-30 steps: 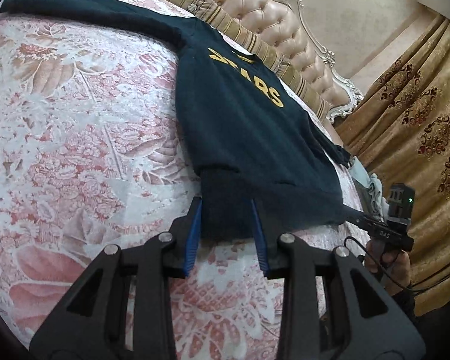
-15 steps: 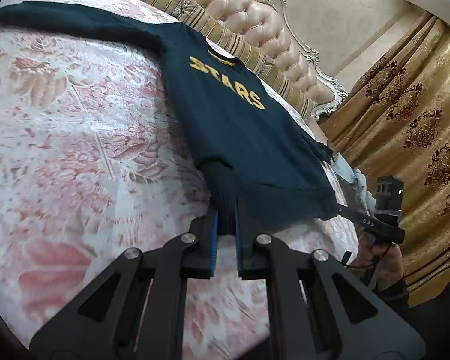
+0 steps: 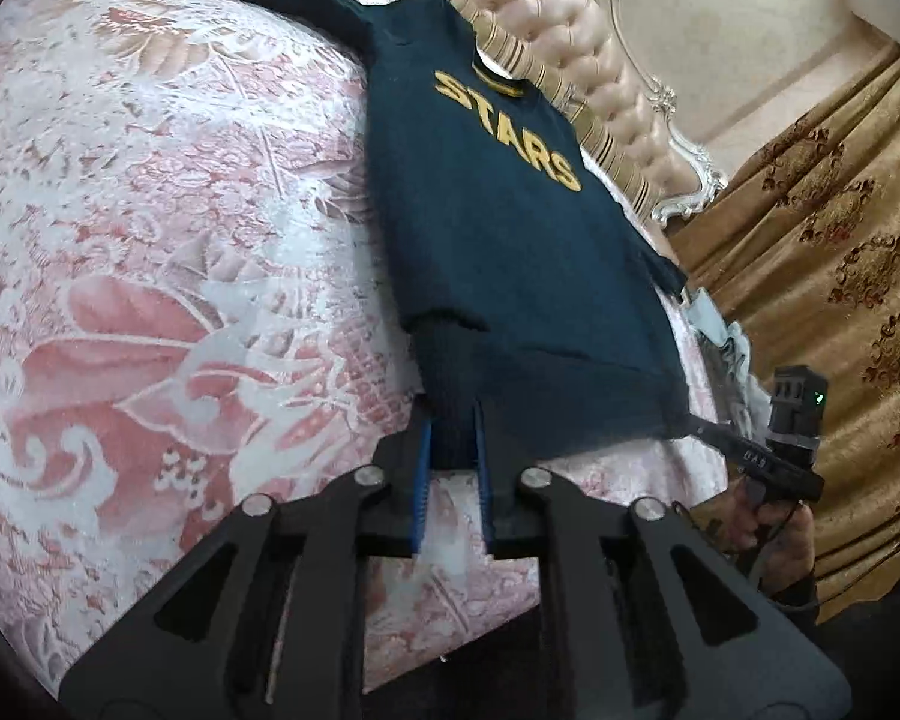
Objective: Fold clothes
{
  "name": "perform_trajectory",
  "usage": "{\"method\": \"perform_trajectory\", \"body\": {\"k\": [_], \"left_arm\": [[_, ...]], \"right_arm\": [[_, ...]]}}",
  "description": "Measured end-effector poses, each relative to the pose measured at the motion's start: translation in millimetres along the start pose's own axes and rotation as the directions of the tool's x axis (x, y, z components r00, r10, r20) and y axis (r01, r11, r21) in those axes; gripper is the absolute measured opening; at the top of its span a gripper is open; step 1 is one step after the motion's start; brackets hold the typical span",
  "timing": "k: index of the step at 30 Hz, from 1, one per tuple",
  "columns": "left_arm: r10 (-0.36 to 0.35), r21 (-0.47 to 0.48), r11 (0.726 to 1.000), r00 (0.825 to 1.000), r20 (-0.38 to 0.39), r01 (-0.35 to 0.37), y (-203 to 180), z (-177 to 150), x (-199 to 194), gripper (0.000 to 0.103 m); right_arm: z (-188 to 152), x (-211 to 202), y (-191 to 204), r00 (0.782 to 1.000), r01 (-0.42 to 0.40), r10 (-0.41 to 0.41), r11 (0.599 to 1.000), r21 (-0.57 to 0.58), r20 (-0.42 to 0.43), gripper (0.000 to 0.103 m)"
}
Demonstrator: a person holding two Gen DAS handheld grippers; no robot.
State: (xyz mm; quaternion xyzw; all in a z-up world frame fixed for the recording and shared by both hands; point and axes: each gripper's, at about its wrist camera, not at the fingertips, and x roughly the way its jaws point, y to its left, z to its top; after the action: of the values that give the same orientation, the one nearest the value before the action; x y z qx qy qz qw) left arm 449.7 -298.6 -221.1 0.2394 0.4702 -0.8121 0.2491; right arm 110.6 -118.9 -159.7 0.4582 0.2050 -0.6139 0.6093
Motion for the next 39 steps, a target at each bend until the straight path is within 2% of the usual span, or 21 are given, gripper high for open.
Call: {"method": "perform_trajectory", "body": {"k": [2, 4, 5, 6, 7, 9, 11, 13, 16, 17, 19, 25, 27, 29, 36, 39], "left_arm": [[0.015, 0.017, 1.000, 1.000, 0.009, -0.016, 1, -3, -12, 0.046], [0.036, 0.026, 0.999, 0.998, 0.057, -0.038, 6, 1, -35, 0.048], [0.054, 0.023, 0.998, 0.995, 0.080, -0.056, 11, 7, -48, 0.048], [0.093, 0.013, 0.995, 0.988, 0.120, -0.096, 19, 18, -63, 0.048], [0.152, -0.004, 0.988, 0.972, 0.177, -0.154, 28, 34, -81, 0.048], [0.227, -0.043, 0.974, 0.936, 0.270, -0.224, 48, 63, -108, 0.048], [0.296, -0.086, 0.955, 0.884, 0.361, -0.285, 78, 106, -134, 0.048], [0.328, -0.108, 0.944, 0.857, 0.397, -0.311, 106, 144, -143, 0.048], [0.301, -0.165, 0.952, 0.871, 0.387, -0.256, 166, 203, -141, 0.046], [0.317, -0.202, 0.945, 0.873, 0.371, -0.257, 190, 224, -136, 0.041], [0.324, -0.243, 0.937, 0.881, 0.345, -0.250, 218, 249, -125, 0.040], [0.305, -0.322, 0.924, 0.904, 0.301, -0.205, 271, 276, -96, 0.040], [0.275, -0.310, 0.934, 0.914, 0.300, -0.179, 272, 279, -91, 0.040], [0.262, -0.294, 0.939, 0.924, 0.278, -0.178, 271, 285, -85, 0.017], [0.356, -0.301, 0.917, 0.880, 0.315, -0.263, 236, 263, -123, 0.006], [0.409, -0.308, 0.898, 0.856, 0.317, -0.316, 218, 247, -136, 0.006]], "right_arm": [[-1, -4, -4, 1.000, -0.001, 0.001, 1.000, -0.016, -0.030, 0.023], [-3, -16, -11, 0.999, 0.015, -0.016, 0.999, -0.050, -0.031, 0.030], [0, -24, -15, 0.999, 0.034, -0.035, 0.997, -0.066, -0.016, 0.041], [3, -32, -20, 0.999, 0.053, -0.053, 0.995, -0.082, 0.000, 0.048], [6, -40, -25, 0.997, 0.073, -0.072, 0.993, -0.097, 0.016, 0.049], [20, -51, -37, 0.986, 0.154, -0.146, 0.981, -0.115, 0.075, 0.051], [39, -58, -55, 0.965, 0.233, -0.221, 0.970, -0.076, 0.139, 0.052], [59, -64, -76, 0.946, 0.261, -0.257, 0.965, 0.009, 0.198, 0.052], [78, -68, -98, 0.927, 0.264, -0.289, 0.956, 0.131, 0.241, 0.053], [80, -69, -105, 0.926, 0.255, -0.287, 0.955, 0.153, 0.247, 0.054], [82, -69, -113, 0.923, 0.249, -0.295, 0.947, 0.201, 0.249, 0.055], [84, -67, -124, 0.908, 0.302, -0.360, 0.917, 0.261, 0.215, 0.055], [86, -67, -128, 0.905, 0.311, -0.371, 0.910, 0.273, 0.207, 0.055], [91, -64, -127, 0.904, 0.316, -0.375, 0.909, 0.271, 0.204, 0.055], [100, -58, -104, 0.910, 0.323, -0.355, 0.931, 0.169, 0.216, 0.055], [100, -57, -98, 0.910, 0.324, -0.346, 0.937, 0.128, 0.229, 0.055]]}}
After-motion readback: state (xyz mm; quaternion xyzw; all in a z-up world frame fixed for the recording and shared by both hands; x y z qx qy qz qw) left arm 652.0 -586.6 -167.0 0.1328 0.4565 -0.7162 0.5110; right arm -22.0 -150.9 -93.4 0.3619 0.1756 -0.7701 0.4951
